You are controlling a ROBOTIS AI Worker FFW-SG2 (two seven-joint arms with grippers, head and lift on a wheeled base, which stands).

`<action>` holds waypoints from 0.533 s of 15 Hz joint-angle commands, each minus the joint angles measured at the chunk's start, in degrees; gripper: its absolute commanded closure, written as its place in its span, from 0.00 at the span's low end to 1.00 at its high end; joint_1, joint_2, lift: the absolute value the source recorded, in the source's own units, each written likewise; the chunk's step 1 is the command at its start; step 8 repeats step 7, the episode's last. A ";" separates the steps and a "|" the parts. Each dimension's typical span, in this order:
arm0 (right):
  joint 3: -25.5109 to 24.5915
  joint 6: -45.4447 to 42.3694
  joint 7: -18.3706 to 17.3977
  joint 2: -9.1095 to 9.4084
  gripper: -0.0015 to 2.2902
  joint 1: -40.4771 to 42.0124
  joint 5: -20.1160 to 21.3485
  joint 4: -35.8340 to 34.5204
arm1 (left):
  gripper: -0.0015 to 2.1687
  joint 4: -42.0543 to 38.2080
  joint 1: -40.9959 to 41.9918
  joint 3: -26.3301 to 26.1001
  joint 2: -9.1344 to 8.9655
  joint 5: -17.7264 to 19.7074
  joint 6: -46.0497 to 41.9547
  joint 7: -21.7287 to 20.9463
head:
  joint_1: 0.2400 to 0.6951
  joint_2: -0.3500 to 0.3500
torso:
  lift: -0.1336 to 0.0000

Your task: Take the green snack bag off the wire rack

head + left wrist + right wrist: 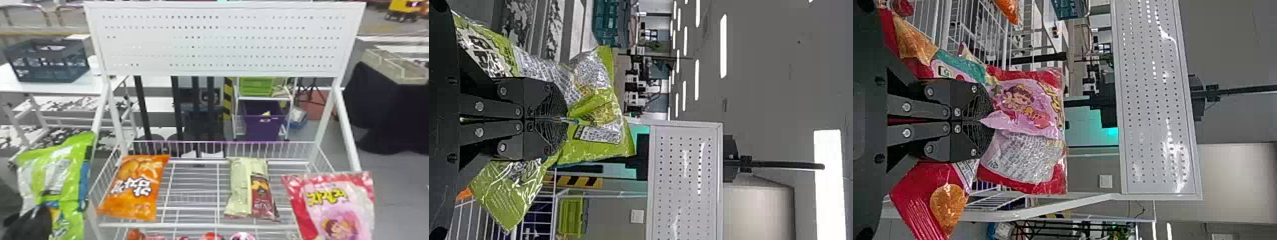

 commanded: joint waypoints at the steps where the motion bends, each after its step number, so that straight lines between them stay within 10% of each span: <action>1: -0.04 -0.02 0.02 0.00 0.95 0.10 0.00 -0.09 | 0.93 -0.16 0.11 -0.08 -0.21 0.00 -0.20 -0.14 | 0.57 0.50 | 1.00; 8: -0.12 -0.20 0.11 0.09 0.95 0.27 0.00 -0.09 | 0.93 -0.69 0.20 -0.17 -0.65 0.00 -0.20 -0.40 | 0.57 0.50 | 1.00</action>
